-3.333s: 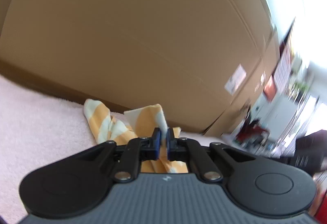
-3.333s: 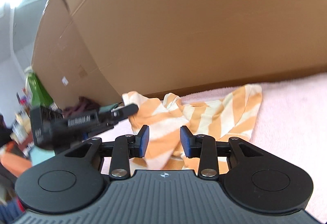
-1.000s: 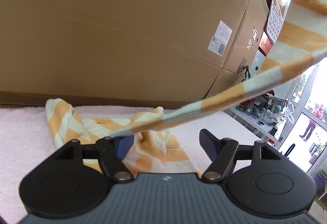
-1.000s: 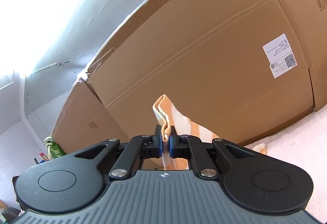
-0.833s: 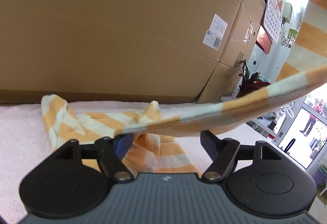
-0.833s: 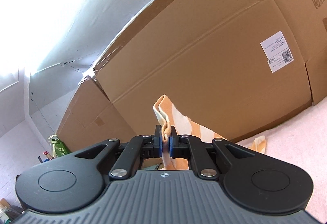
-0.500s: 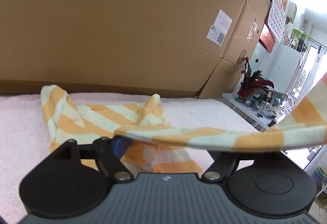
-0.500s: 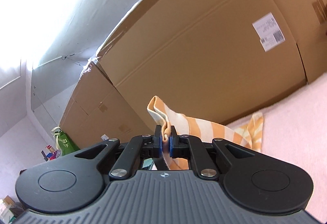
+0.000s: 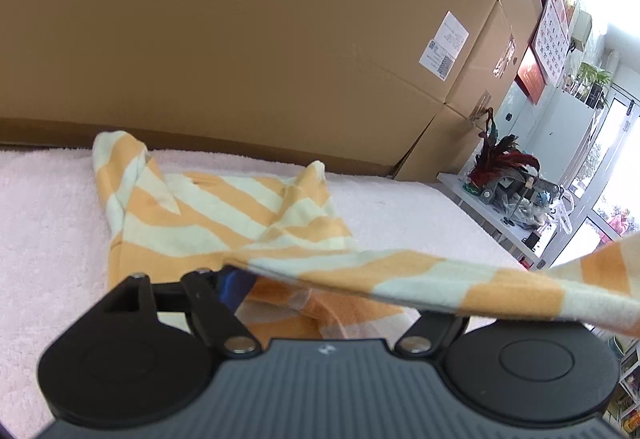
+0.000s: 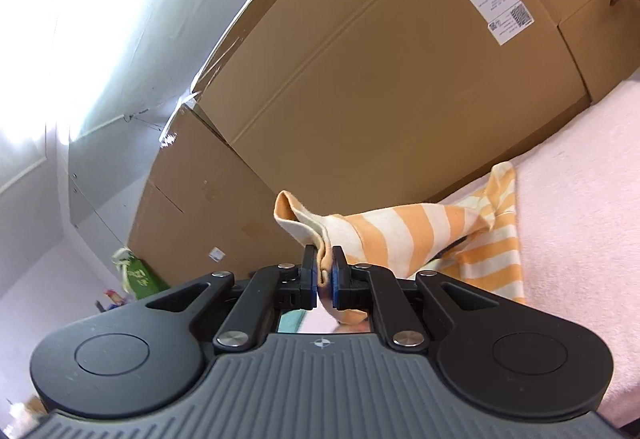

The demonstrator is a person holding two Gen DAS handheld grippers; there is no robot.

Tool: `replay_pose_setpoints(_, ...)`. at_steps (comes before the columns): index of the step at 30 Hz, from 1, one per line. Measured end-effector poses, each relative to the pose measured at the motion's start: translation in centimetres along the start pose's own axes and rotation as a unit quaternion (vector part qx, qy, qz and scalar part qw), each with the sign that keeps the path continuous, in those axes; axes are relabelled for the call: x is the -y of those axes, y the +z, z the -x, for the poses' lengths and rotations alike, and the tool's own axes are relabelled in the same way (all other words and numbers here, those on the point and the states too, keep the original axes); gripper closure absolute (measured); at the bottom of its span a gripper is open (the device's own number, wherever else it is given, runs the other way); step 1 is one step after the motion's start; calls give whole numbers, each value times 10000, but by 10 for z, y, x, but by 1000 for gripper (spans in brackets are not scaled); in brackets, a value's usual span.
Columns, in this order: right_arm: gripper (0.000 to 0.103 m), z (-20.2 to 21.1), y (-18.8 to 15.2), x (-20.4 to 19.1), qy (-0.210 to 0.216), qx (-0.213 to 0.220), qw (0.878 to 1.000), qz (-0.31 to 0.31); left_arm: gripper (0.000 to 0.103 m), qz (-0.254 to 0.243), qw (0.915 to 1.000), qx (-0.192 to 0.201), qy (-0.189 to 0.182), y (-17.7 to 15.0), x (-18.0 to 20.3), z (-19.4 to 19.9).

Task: Fold clothes
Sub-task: 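Lift the pinched shirt edge with the right gripper and fold it over the body, then lay the folded edge down with the right gripper and open it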

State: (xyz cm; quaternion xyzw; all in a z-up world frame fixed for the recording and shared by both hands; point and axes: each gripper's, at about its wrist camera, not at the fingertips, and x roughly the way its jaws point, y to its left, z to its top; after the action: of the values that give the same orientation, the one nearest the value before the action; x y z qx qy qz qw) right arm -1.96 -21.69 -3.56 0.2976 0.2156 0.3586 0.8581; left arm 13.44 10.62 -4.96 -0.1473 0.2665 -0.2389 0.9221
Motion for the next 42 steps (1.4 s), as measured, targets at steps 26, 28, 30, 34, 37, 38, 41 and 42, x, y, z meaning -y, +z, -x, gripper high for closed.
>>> replay_pose_setpoints(26,98,2,-82,14,-167,-994,9912,857,14,-1788,9787,-496,882,-19,23,4)
replay_pose_setpoints(28,98,-3,-92,10,-198,-1187,9867,1092,14,-1865,9763,-464,990,-18,19,5)
replay_pose_setpoints(30,98,-9,-102,8,-309,-1400,9813,1286,13,-2041,9709,-487,1151,-19,17,6)
replay_pose_setpoints(34,98,-19,-119,10,-530,-1806,9693,1582,13,-2486,9553,-588,1490,-24,16,7)
replay_pose_setpoints(37,98,-25,-126,15,-564,-2095,9627,1618,8,-2632,9485,-589,1661,-27,12,13)
replay_pose_setpoints(38,98,-27,-129,17,-576,-2191,9603,1630,6,-2642,9475,-568,1710,-28,10,16)
replay_pose_setpoints(41,97,-36,-136,25,-610,-2503,9530,1594,5,-2639,9447,-490,1884,-29,6,26)
replay_pose_setpoints(42,95,-40,-139,27,-640,-2666,9480,1616,5,-2632,9431,-451,1980,-29,5,29)
